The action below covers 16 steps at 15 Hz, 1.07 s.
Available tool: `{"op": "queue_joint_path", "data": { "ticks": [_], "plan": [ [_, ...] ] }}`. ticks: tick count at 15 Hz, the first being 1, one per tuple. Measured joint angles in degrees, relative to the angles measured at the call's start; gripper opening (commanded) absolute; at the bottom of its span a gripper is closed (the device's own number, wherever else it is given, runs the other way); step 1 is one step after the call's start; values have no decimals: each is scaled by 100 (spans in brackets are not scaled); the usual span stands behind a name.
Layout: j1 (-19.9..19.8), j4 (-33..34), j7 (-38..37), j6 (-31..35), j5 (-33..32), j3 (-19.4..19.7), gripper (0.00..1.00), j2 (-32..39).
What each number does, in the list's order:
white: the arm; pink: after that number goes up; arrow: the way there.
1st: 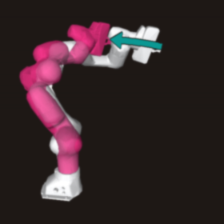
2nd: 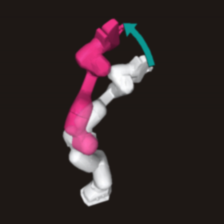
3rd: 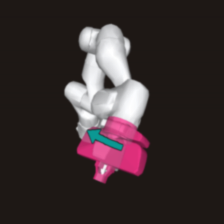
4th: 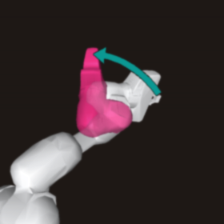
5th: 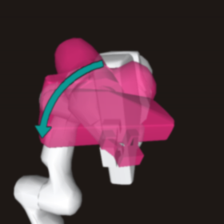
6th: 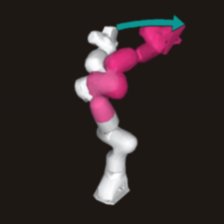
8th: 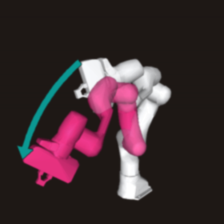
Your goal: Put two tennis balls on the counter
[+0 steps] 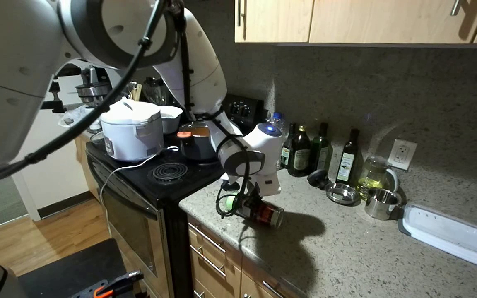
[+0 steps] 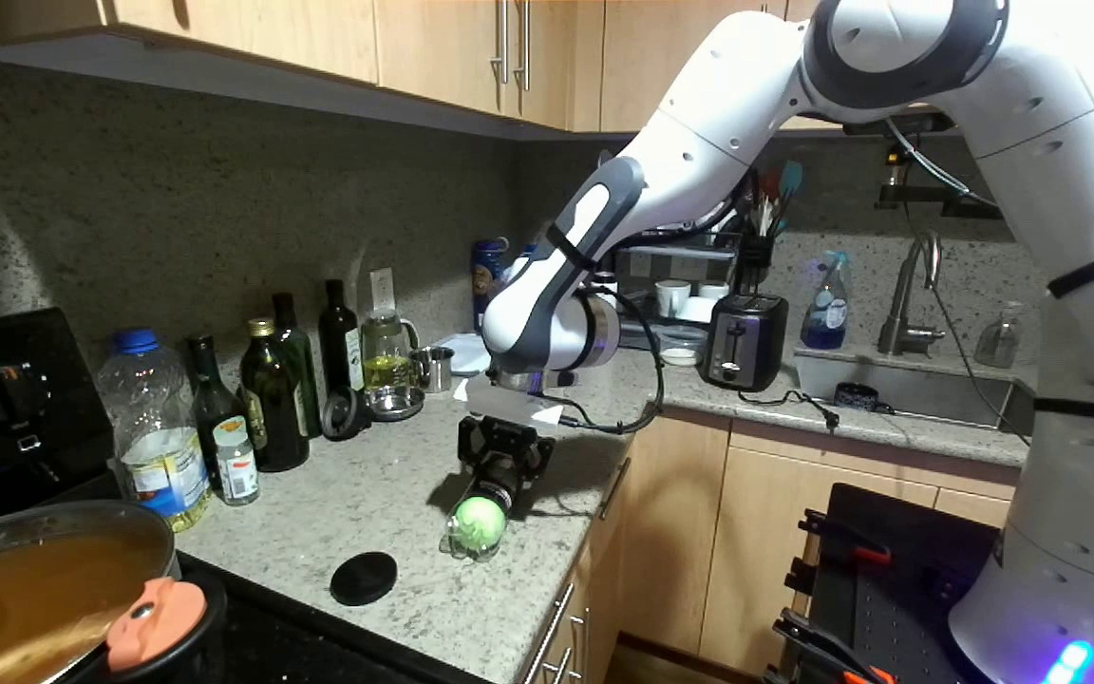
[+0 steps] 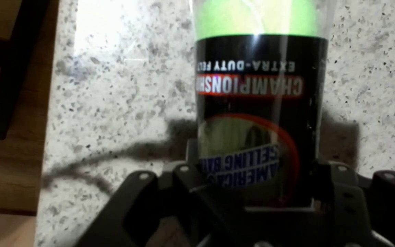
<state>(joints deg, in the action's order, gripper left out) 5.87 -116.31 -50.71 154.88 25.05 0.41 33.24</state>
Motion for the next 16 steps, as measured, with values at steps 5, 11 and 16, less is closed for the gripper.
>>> {"op": "queue_joint_path", "data": {
  "ticks": [5, 11, 16],
  "plan": [
    [125, 503, -58, -3, -87, 1, 64, 315],
    [123, 1165, -525, -18, -83, 2, 70, 703],
    [121, 1327, -720, -23, -75, 2, 89, 818]
  ]
}}
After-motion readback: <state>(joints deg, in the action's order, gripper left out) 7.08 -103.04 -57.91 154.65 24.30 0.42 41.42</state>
